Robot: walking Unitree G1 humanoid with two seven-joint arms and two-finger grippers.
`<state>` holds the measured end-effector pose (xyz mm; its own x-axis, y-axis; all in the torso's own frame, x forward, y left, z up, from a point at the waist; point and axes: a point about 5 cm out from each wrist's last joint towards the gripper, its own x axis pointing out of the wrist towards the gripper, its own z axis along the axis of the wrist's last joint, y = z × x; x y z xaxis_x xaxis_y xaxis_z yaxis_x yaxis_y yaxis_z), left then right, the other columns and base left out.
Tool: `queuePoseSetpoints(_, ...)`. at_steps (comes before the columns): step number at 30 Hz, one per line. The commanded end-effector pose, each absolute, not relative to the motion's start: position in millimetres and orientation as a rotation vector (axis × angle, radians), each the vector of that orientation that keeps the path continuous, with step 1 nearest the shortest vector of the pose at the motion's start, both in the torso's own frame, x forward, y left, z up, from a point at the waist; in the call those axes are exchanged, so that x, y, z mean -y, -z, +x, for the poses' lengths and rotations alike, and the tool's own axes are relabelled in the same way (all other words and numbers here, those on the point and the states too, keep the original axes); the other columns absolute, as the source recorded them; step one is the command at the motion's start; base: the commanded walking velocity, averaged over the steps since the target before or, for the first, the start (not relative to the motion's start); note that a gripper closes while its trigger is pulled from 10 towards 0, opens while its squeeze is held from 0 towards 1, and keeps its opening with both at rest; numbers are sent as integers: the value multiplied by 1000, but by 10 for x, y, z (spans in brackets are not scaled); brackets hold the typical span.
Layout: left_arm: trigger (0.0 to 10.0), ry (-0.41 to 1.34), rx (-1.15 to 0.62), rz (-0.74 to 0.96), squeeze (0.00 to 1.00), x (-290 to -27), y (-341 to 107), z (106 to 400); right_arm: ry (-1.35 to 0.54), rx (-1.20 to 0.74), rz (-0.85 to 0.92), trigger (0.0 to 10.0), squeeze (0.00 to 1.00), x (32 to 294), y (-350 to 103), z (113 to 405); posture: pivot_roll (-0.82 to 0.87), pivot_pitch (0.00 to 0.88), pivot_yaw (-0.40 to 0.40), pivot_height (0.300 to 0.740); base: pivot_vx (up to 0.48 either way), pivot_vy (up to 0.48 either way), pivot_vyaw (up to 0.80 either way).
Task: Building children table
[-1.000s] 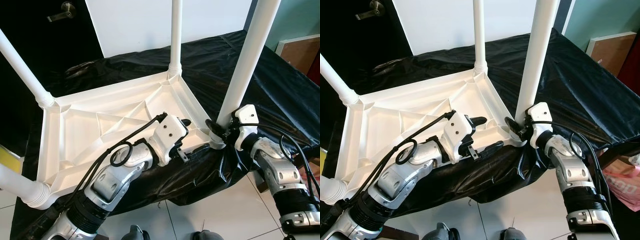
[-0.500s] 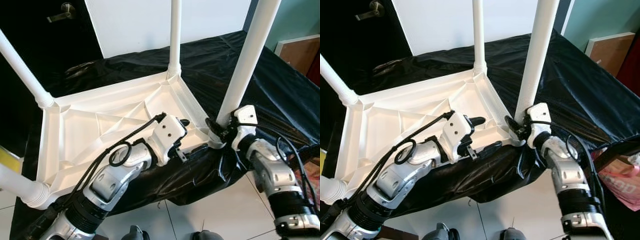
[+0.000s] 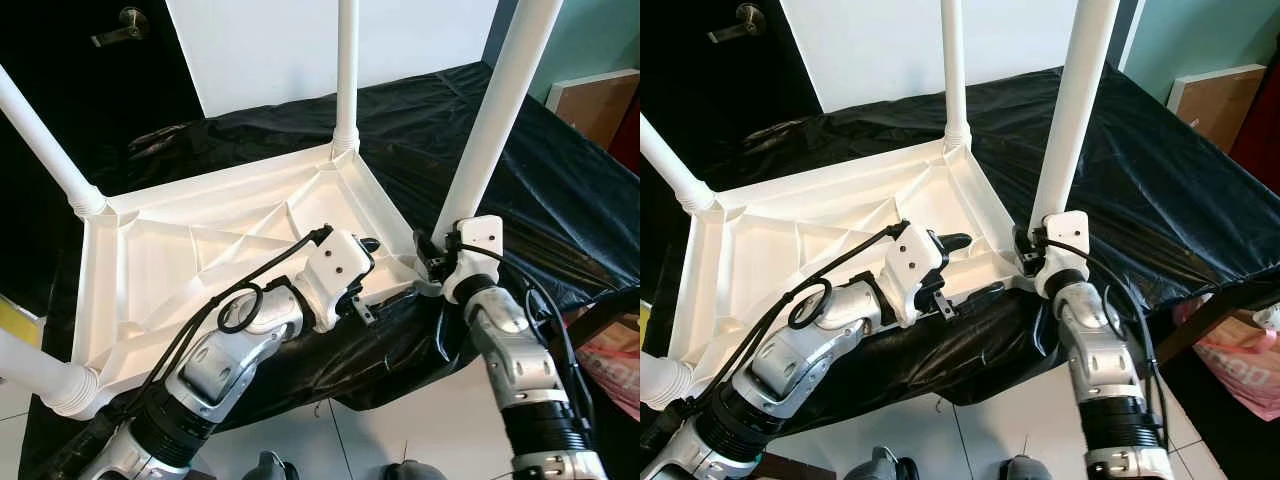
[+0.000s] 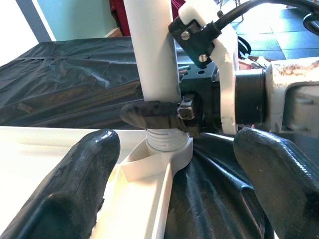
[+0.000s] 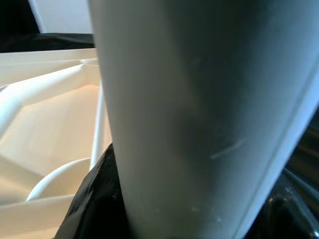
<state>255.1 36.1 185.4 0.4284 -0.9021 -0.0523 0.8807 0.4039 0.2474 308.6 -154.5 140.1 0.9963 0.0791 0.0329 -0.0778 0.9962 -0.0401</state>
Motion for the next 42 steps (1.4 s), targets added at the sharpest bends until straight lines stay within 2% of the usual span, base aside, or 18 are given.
queuePoseSetpoints(1,10000,1233,79,256,0,-336,-1849,2481,18,-70,-12,10000,0,1567,-1201,3038,-65,88,57,740,0,0,0)
queuePoseSetpoints(3,10000,1233,79,256,0,-336,-1849,2481,28,-72,-13,10000,0,1561,-1200,3034,-65,88,57,740,0,0,0)
queuePoseSetpoints(7,10000,1225,80,256,0,-337,-1848,2483,196,-89,6,10000,0,1520,-1155,2991,-58,89,47,740,0,0,0)
queuePoseSetpoints(10,10000,1221,80,254,0,-337,-1849,2482,237,-89,39,10000,0,1456,-1155,2967,-53,88,44,740,0,0,0)
queuePoseSetpoints(14,10000,1219,78,252,0,-340,-1841,2479,203,-57,63,10000,0,1378,-1228,2991,-58,87,41,740,0,0,0)
queuePoseSetpoints(26,10000,1224,79,253,0,-330,-1835,2483,209,-26,60,10000,0,1362,-1284,2986,-63,77,39,740,0,0,0)
queuePoseSetpoints(27,10000,1224,80,253,0,-327,-1835,2484,211,-16,60,10000,420,1369,-1297,2988,-64,73,38,740,0,0,0)
queuePoseSetpoints(28,10000,1224,80,253,0,-327,-1835,2484,211,-16,60,10000,420,1369,-1297,2988,-64,73,38,740,0,0,0)
queuePoseSetpoints(29,10000,1226,82,254,0,-321,-1835,2485,203,3,57,10000,1000,1385,-1324,2990,-64,69,38,740,0,0,0)
queuePoseSetpoints(39,10000,1229,84,258,0,-314,-1832,2485,108,64,65,10000,1000,1463,-1415,2985,-69,58,38,740,0,0,0)
queuePoseSetpoints(40,10000,1232,84,259,0,-315,-1831,2483,19,77,61,10000,1000,1511,-1433,2978,-70,58,38,740,0,0,0)
queuePoseSetpoints(42,10000,1234,84,258,0,-310,-1830,2484,-37,82,47,10000,1000,1535,-1435,2974,-78,56,40,740,0,0,0)
